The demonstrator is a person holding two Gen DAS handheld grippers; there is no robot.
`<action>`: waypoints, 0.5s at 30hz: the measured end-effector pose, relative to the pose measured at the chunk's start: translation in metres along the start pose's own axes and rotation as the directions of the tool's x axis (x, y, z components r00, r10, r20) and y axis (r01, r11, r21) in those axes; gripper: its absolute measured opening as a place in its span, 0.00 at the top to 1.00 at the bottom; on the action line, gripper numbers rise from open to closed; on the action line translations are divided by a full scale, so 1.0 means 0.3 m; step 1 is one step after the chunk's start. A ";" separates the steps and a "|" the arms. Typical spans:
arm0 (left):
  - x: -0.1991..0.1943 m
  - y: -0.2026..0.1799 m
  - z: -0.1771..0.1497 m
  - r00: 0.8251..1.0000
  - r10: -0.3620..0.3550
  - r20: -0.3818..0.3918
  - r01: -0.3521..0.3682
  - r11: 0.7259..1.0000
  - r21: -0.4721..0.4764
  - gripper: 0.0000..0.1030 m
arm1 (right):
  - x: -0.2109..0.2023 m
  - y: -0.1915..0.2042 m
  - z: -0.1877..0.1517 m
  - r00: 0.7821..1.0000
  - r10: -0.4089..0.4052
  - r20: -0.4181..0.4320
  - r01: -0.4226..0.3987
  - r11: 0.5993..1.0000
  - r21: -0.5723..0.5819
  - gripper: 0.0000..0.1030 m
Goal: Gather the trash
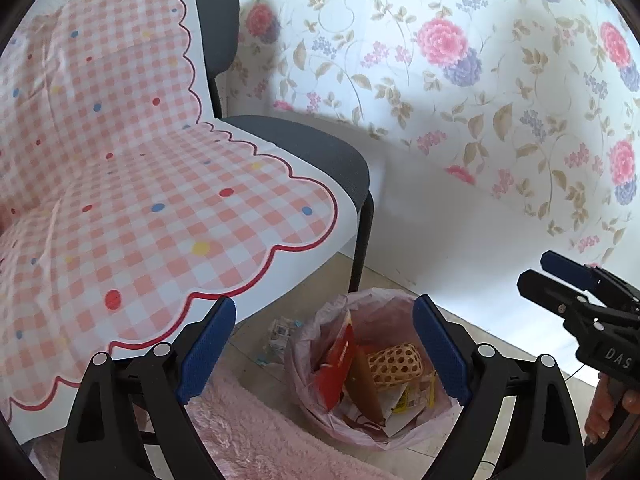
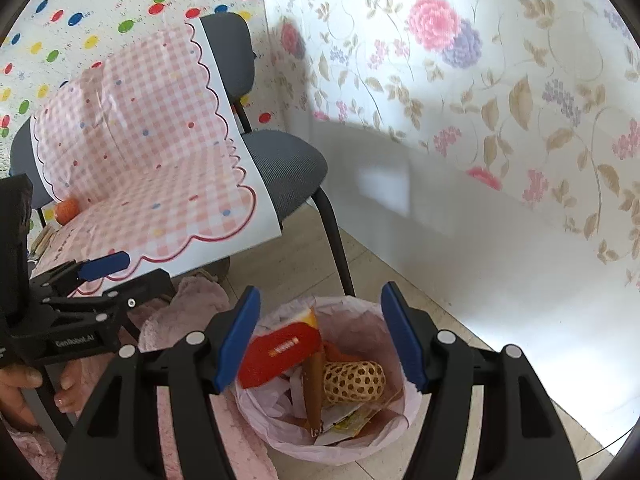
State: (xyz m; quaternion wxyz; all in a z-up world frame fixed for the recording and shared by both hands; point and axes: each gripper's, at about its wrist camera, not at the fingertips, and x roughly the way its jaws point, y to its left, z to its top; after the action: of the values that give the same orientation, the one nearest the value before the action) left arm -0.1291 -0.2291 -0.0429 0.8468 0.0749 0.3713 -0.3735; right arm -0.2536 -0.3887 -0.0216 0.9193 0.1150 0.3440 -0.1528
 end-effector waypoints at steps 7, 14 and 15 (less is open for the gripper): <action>-0.059 0.032 0.005 0.997 0.071 0.019 -0.071 0.997 0.006 0.12 | -0.034 0.046 0.020 1.000 0.012 0.022 -0.011 0.999 -0.034 0.32; -0.092 0.059 -0.016 0.994 0.100 -0.036 -0.100 0.995 0.005 0.11 | -0.050 0.052 0.014 1.000 -0.003 0.007 0.003 1.000 -0.026 0.05; -0.106 0.070 -0.018 0.994 0.097 -0.040 -0.097 0.995 -0.004 0.10 | -0.056 0.053 0.016 1.000 0.000 0.009 0.000 1.000 -0.024 0.05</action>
State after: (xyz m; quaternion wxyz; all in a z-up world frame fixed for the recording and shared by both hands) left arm -0.1320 -0.1936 -0.0281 0.8565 0.0978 0.3852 -0.3293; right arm -0.2570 -0.3720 -0.0052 0.9221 0.1033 0.3416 -0.1492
